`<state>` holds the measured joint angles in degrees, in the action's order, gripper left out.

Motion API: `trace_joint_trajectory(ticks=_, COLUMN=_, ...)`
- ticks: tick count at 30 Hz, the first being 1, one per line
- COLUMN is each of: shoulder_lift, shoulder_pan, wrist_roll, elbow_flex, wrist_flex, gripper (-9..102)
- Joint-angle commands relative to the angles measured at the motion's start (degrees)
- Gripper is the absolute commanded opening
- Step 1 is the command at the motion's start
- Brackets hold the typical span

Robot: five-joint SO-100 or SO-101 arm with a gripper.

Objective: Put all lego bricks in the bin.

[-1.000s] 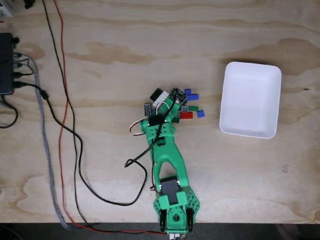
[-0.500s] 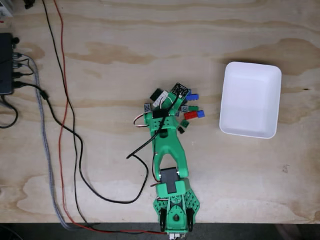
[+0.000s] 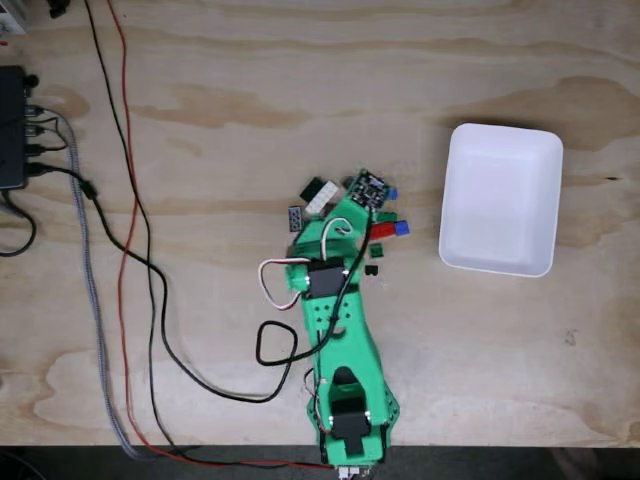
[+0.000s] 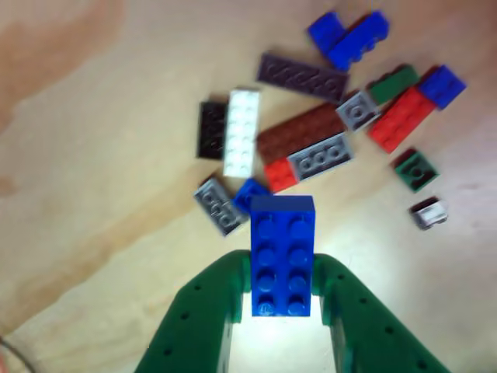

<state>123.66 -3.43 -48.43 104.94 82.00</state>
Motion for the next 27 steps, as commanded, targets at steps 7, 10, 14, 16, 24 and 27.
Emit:
trace_joint_trajectory(ticks=7, shoulder_lift=-3.52, shoulder_pan=44.56, wrist_roll=-25.4, elbow_flex=6.86, wrist_flex=-28.65, gripper=0)
trace_joint_trajectory(ticks=10, shoulder_lift=-4.57, shoulder_pan=48.34, wrist_roll=-27.69, elbow_flex=9.67, wrist_flex=-34.63, gripper=0)
trace_joint_trajectory(ticks=14, shoulder_lift=-4.57, shoulder_pan=48.08, wrist_roll=-27.77, elbow_flex=13.27, wrist_flex=-35.95, gripper=13)
trace_joint_trajectory(ticks=16, shoulder_lift=-3.6, shoulder_pan=47.11, wrist_roll=-25.93, elbow_flex=13.01, wrist_flex=-35.07, gripper=18)
trace_joint_trajectory(ticks=24, shoulder_lift=8.96, shoulder_pan=28.56, wrist_roll=-13.62, elbow_flex=-3.96, wrist_flex=-2.9, gripper=26)
trace_joint_trajectory(ticks=27, shoulder_lift=12.92, shoulder_pan=11.34, wrist_roll=-8.88, elbow_flex=-5.1, wrist_flex=12.48, gripper=24)
